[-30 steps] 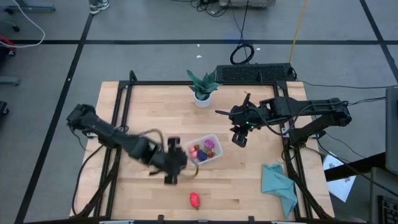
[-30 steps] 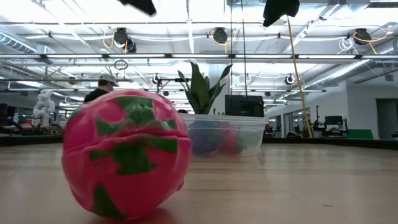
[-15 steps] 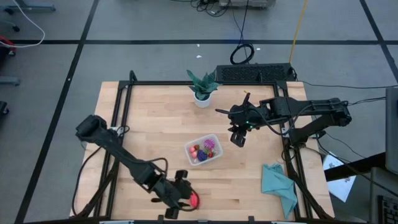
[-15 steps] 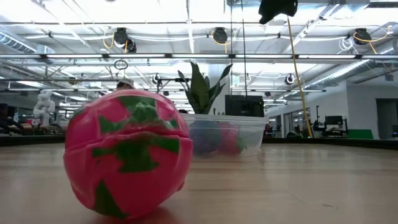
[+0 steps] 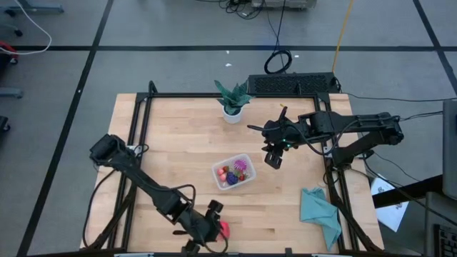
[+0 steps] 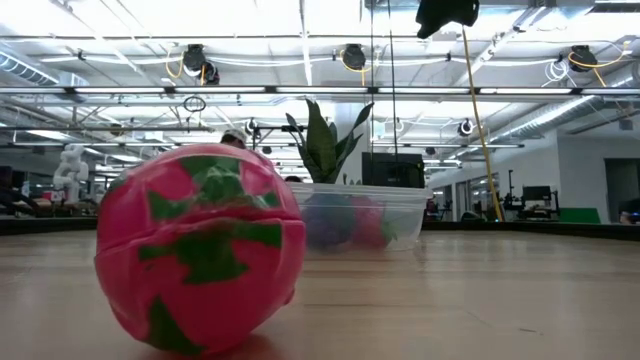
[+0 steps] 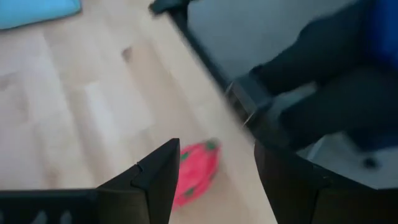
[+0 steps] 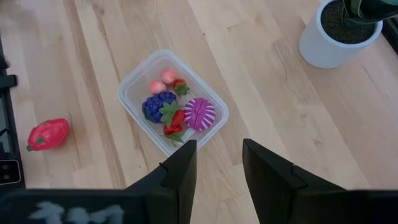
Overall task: Pick and placing Produce into tupperware
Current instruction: Put the dragon fruit into the transparent bin
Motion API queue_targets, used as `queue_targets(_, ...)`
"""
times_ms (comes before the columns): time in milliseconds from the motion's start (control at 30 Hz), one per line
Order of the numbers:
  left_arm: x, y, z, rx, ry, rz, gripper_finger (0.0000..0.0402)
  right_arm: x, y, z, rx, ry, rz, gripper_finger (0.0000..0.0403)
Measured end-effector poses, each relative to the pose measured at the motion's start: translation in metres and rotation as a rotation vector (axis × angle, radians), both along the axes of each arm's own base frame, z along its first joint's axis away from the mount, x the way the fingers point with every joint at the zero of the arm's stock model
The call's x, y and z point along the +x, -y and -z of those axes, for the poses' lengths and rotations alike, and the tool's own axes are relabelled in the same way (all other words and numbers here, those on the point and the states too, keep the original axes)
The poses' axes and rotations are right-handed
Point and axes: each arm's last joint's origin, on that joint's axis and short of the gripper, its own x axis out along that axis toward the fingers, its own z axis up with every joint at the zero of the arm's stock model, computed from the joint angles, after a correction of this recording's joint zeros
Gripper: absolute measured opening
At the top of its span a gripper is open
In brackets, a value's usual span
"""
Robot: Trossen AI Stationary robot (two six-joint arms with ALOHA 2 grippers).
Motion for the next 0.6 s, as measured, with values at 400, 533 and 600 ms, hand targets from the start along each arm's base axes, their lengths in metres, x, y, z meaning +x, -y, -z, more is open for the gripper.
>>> queue_targets(400, 0.014, -0.029, 0.017, 0.194, -0.044, 0.135, 0.0214, 0.000, 0.000, 0.000, 0.030, 0.006, 0.043, 0.0121)
queue_targets(533, 0.015, -0.027, 0.028, 0.173, -0.103, 0.132, 0.0214, 0.000, 0.000, 0.000, 0.030, 0.006, 0.043, 0.0121)
queue_targets(600, 0.017, -0.023, 0.031, 0.159, -0.092, 0.132, 0.0214, 0.000, 0.000, 0.000, 0.030, 0.007, 0.043, 0.0121)
